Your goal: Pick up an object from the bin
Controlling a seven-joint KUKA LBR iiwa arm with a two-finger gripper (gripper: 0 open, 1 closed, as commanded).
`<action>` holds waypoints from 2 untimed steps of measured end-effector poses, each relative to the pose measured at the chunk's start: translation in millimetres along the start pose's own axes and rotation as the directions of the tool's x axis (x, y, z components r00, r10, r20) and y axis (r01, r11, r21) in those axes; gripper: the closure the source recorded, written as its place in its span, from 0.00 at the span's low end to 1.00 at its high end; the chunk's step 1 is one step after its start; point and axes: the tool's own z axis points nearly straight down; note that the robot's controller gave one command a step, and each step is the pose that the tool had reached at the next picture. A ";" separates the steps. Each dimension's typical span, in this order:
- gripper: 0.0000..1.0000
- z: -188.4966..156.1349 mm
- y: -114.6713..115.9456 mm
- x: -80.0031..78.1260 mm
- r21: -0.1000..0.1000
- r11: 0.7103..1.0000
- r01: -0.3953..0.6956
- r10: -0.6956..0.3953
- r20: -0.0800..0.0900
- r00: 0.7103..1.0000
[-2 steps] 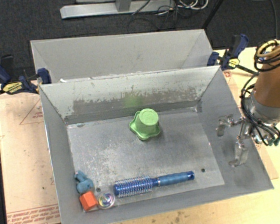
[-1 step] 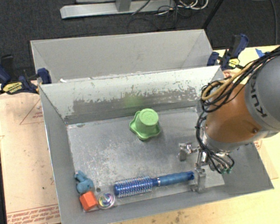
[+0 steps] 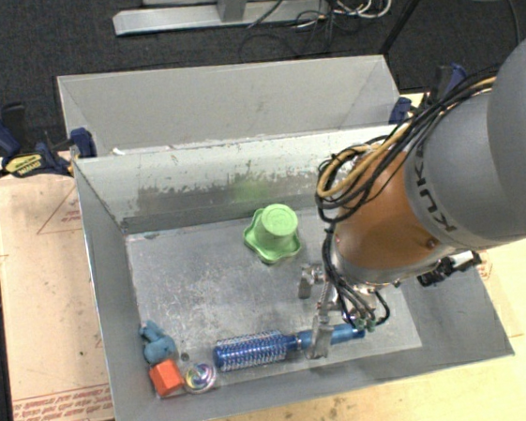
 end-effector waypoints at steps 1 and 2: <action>0.00 0.3 21.8 6.6 0.003 0.998 0.065 -0.065 -0.001 0.998; 0.00 31.5 20.5 7.2 0.004 0.989 0.146 -0.146 -0.003 0.989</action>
Offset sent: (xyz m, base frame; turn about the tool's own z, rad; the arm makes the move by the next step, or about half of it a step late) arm -0.0026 0.0212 0.0005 -0.0611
